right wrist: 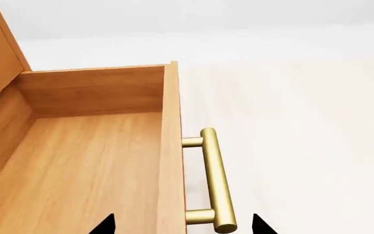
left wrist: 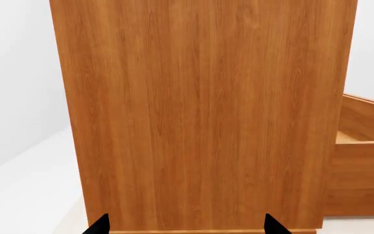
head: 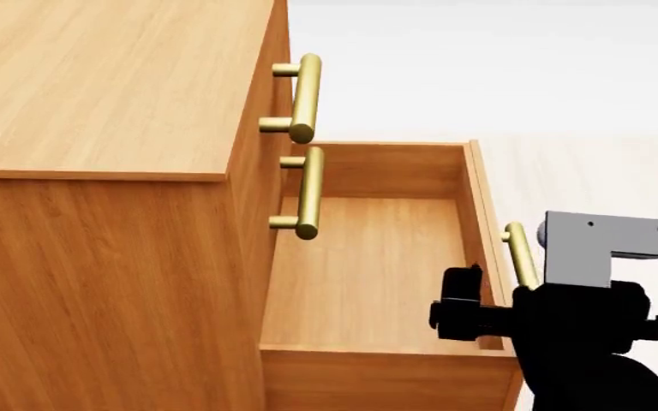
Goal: Put the bowl in the bottom drawer of the cabinet and close it.
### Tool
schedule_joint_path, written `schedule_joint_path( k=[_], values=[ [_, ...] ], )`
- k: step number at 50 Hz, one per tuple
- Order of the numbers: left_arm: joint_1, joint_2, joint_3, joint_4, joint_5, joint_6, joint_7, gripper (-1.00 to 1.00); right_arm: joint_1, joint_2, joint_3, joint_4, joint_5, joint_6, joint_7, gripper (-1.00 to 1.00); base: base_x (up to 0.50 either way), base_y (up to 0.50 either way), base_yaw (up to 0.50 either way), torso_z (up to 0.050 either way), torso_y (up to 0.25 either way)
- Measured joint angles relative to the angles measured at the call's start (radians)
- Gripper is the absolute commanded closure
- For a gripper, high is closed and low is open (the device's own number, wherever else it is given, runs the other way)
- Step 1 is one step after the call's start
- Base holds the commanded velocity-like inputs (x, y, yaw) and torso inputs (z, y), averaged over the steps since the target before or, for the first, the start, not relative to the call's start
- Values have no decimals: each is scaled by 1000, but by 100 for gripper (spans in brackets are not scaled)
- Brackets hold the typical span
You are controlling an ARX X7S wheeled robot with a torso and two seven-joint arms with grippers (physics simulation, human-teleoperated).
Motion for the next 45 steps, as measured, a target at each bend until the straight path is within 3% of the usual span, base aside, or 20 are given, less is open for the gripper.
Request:
schedule_joint_path(
  k=[23, 45],
  values=[
    [-8, -4, 8, -12, 1, 6, -6, -100, -15, 70, 90, -275, -23, 67, 131, -100, 0, 0, 0, 0, 0],
    [-25, 2, 19, -64, 5, 41, -6, -100, -22, 99, 194, -318, -76, 110, 261, -100, 0, 0, 0, 0, 0]
  ],
)
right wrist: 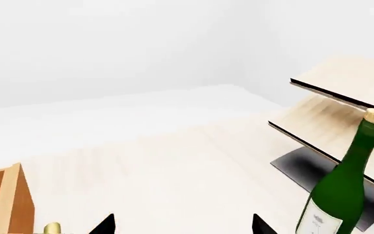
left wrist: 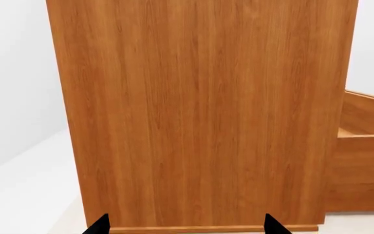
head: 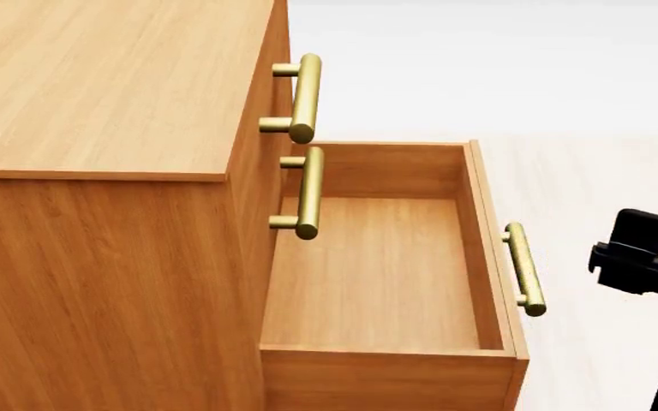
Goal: Put the bowl in the bottom drawer of the cabinet and close it.
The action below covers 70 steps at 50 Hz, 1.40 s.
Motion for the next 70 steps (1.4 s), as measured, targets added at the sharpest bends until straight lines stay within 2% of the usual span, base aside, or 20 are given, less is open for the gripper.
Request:
schedule_joint_path(
  k=[19, 54, 70],
  values=[
    [-4, -3, 5, -13, -3, 13, -3, -100, -8, -19, 82, 61, -43, -6, 93, -100, 0, 0, 0, 0, 0],
    [3, -15, 13, 2, -6, 10, -16, -100, -21, -63, 251, 259, -32, 5, 150, -100, 0, 0, 0, 0, 0],
    [-4, -17, 17, -6, -8, 12, -20, -100, -20, -84, 340, 317, -51, -7, 222, -100, 0, 0, 0, 0, 0]
  ],
)
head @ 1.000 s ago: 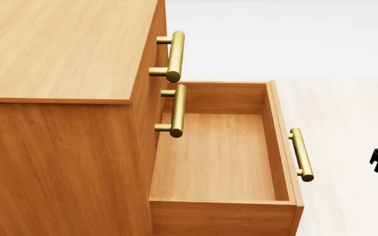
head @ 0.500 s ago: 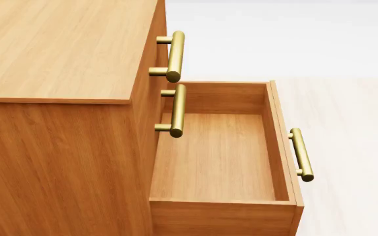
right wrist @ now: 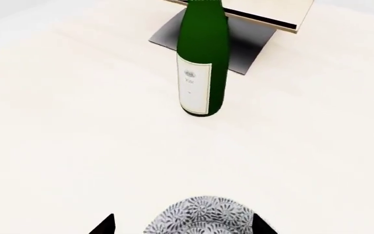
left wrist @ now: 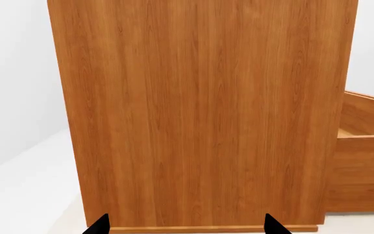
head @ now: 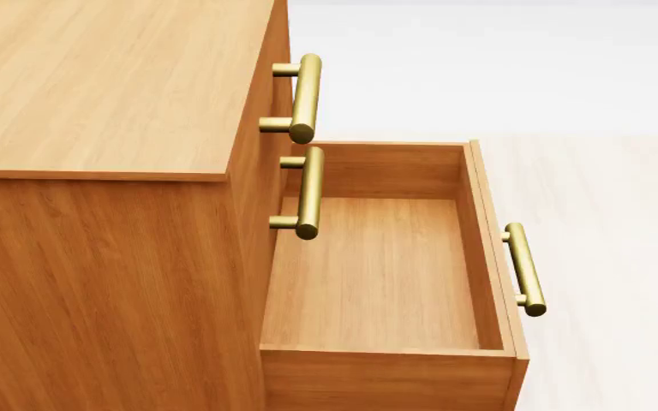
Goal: Put the bowl in the bottom drawer of the cabinet and close it.
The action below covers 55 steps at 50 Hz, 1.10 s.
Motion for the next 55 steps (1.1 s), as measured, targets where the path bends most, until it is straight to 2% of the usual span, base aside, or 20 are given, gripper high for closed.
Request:
schedule_joint_path(
  k=[55],
  values=[
    [0, -14, 12, 7, -3, 0, -18, -100, -9, -15, 143, 113, -34, 8, 122, -100, 0, 0, 0, 0, 0]
  ],
)
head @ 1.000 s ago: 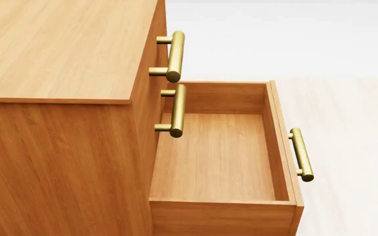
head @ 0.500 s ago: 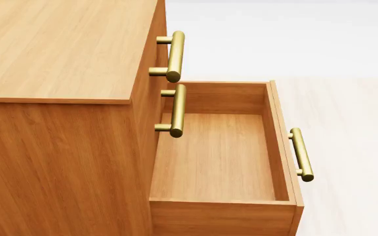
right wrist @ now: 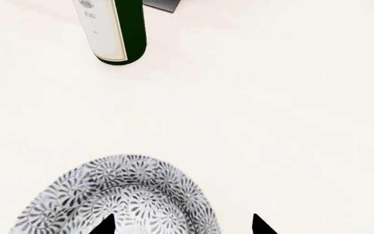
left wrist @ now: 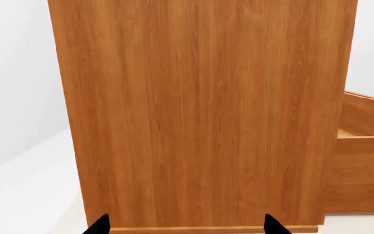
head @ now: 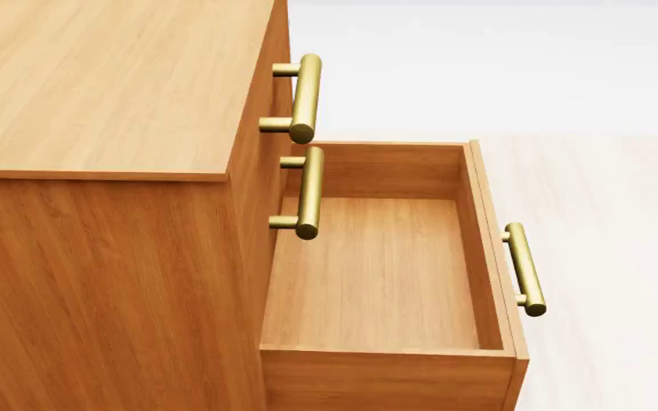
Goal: Put the bowl in the bottom drawer of the cabinet and close it.
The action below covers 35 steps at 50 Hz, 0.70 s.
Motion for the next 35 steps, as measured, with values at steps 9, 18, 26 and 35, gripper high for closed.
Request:
schedule_joint_path(
  k=[9, 18, 26, 35],
  values=[
    [-3, -1, 2, -6, -1, 4, -1, -100, 1, -1, 22, 17, 5, 4, 4, -100, 0, 0, 0, 0, 0],
    [-3, -2, 5, -6, 0, 4, -4, -100, 2, -2, 43, 34, 10, 10, 9, -100, 0, 0, 0, 0, 0],
    [-2, -5, 6, -4, 1, 4, -8, -100, 5, -4, 59, 50, 18, 15, 10, -100, 0, 0, 0, 0, 0],
    [-3, -7, 8, -2, 1, 3, -11, -100, 10, -6, 72, 70, 31, 15, 3, -100, 0, 0, 0, 0, 0]
  ],
)
